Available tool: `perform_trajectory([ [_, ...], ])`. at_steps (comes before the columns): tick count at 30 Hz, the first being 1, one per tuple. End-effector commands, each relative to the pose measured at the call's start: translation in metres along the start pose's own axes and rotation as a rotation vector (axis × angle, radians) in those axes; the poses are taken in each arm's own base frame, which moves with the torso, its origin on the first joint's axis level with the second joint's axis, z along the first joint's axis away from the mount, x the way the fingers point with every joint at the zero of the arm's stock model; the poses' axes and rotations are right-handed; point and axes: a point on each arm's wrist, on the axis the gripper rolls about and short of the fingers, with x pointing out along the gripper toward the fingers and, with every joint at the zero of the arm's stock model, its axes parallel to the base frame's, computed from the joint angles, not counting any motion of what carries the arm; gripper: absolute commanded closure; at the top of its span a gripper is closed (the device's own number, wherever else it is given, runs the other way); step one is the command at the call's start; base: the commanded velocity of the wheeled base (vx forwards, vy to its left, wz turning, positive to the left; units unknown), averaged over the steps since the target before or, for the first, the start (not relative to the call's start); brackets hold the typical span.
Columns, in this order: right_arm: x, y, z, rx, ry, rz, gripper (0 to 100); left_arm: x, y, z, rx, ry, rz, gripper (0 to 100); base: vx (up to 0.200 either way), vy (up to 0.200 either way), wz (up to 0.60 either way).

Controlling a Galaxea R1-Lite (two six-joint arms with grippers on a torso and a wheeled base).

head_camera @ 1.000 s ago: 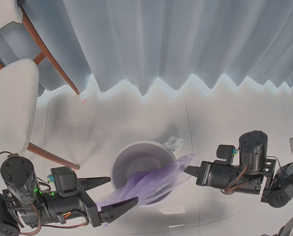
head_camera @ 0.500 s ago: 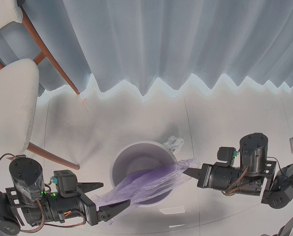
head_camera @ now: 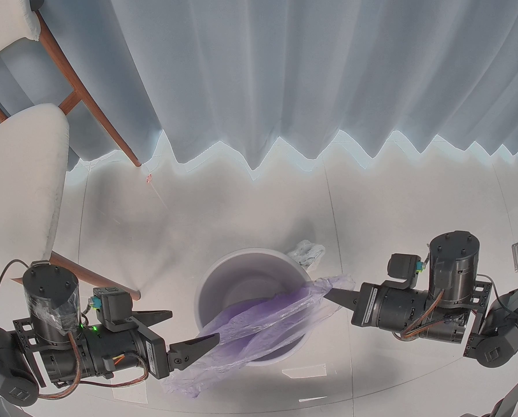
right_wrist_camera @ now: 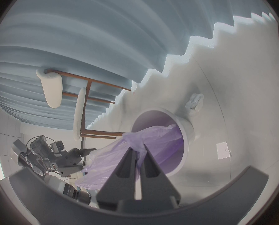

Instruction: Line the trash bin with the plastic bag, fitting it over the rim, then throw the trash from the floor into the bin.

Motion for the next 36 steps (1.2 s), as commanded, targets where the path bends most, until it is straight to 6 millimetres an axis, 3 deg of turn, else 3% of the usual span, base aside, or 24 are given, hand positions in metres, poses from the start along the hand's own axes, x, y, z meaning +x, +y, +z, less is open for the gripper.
perform_trajectory([
  [1,-0.002,-0.001,0.004,0.001,-0.027,0.009,100,0.001,0.001,-0.001,-0.001,0.005,0.005,0,0.000,0.000,0.00],
  [7,-0.003,0.000,0.005,-0.004,-0.051,0.028,100,0.002,0.002,-0.001,0.004,0.008,0.010,0,0.000,0.000,0.00],
  [14,-0.004,0.001,0.009,-0.008,-0.098,0.053,100,0.010,0.027,0.001,0.035,0.015,0.112,0,0.000,0.000,0.00],
  [21,-0.003,-0.002,0.006,-0.018,-0.090,0.046,100,0.007,0.024,0.007,0.045,-0.029,0.089,0,0.000,0.000,0.00],
  [30,-0.003,-0.008,0.010,-0.037,-0.104,0.022,100,-0.012,0.016,0.035,0.078,-0.204,0.067,0,0.000,0.000,0.00],
  [36,-0.004,-0.008,0.010,-0.037,-0.103,0.021,100,-0.024,0.007,0.036,0.099,-0.221,-0.024,0,0.000,0.000,0.00],
])
